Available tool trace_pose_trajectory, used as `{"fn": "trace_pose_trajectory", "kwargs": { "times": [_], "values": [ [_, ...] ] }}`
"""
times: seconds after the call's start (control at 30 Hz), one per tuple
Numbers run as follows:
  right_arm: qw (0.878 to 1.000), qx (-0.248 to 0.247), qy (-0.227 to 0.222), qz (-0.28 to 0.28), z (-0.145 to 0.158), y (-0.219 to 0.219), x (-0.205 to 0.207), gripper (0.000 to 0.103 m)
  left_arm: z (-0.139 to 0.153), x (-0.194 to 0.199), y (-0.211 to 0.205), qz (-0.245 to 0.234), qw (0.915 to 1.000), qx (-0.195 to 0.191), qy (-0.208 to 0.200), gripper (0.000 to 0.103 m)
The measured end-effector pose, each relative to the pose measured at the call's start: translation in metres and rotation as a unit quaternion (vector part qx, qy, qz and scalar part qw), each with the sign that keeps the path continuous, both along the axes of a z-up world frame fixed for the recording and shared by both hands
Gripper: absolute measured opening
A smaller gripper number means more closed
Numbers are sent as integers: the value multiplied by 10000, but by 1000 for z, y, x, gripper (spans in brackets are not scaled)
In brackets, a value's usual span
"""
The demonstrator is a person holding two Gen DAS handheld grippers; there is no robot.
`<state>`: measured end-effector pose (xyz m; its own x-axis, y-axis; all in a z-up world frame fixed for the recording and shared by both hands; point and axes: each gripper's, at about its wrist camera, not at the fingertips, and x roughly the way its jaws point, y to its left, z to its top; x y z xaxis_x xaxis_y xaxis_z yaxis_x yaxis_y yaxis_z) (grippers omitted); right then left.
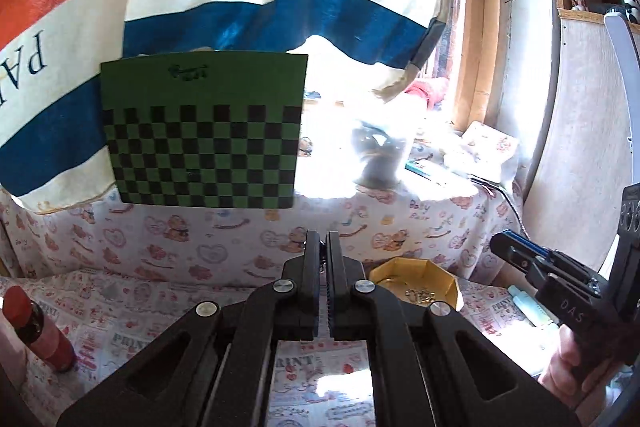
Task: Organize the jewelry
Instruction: 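Grasp the small white charm with the right tool while the left tool holds its charm, then carry both charms over the gold box with both tools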
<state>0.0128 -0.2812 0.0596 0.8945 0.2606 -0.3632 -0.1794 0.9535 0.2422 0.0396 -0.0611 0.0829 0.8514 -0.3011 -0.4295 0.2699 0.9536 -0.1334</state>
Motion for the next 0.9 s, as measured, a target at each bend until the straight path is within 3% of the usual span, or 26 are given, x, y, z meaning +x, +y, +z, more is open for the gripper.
{"fn": "trace_pose_trajectory", "kwargs": {
  "times": [0.17, 0.47, 0.63, 0.73, 0.9],
  "values": [
    [9978, 519, 404, 13, -19, -24, 19, 18, -13, 29, -46, -493, 9974, 20, 519, 2],
    [9871, 1122, 1140, 101, -51, -48, 47, 18, -74, 70, -88, -959, 9830, 125, 1561, 2],
    [9831, 1116, 1448, 85, -66, -48, 56, 18, -96, 73, -94, -1086, 9784, 11, 1759, 2],
    [9815, 1106, 1560, 93, -70, -47, 60, 18, -102, 71, -102, -1036, 9799, 266, 1685, 2],
    [9811, 1038, 1630, 77, -73, -45, 62, 18, -111, 74, -101, -1036, 9785, 290, 1758, 2]
  ]
}}
